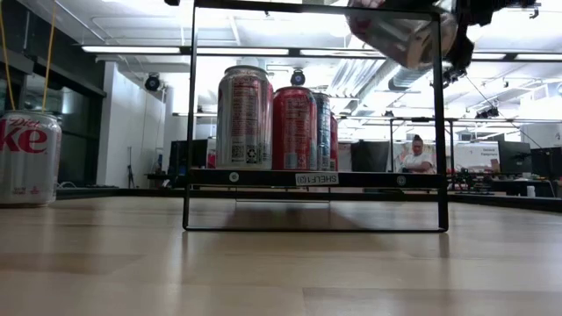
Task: Place canned beverage on shelf
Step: Put the right red/silver soda can on the shelf aligned with the other red/silver soda cans
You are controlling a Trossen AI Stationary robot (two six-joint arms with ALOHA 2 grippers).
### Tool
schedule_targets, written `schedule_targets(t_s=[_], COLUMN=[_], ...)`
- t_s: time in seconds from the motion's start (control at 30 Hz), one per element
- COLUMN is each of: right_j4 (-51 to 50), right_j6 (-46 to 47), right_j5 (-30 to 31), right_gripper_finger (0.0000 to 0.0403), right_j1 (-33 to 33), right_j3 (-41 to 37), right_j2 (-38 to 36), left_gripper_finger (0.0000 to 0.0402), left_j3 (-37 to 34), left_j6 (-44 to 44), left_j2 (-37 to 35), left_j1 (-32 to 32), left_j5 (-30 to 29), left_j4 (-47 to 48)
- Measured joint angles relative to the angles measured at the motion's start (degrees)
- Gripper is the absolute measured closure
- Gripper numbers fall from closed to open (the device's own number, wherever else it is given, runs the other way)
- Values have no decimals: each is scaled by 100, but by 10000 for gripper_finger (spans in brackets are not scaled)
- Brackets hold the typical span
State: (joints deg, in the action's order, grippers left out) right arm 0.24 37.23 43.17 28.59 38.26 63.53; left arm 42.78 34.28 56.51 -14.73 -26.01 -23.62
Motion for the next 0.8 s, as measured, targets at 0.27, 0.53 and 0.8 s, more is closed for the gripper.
schedule_targets(t_s=[0.27,0.53,0.8], right_j4=[2460,3035,3639], right_j6=[31,29,-167], right_j5=[-7,-495,-1111], right_gripper_finger=[115,108,108], right_j1=[-189,-468,-545], right_j3=[-1312,-1600,-1593], right_j2=[343,731,826], left_gripper_finger=[131,131,136], left_j3=[-1,6,1034], left_j6=[-2,-2,-1304], left_j2=[2,11,861], left_j1=[1,1,1], left_j5=[14,14,108], left_j4=[-7,-22,1320])
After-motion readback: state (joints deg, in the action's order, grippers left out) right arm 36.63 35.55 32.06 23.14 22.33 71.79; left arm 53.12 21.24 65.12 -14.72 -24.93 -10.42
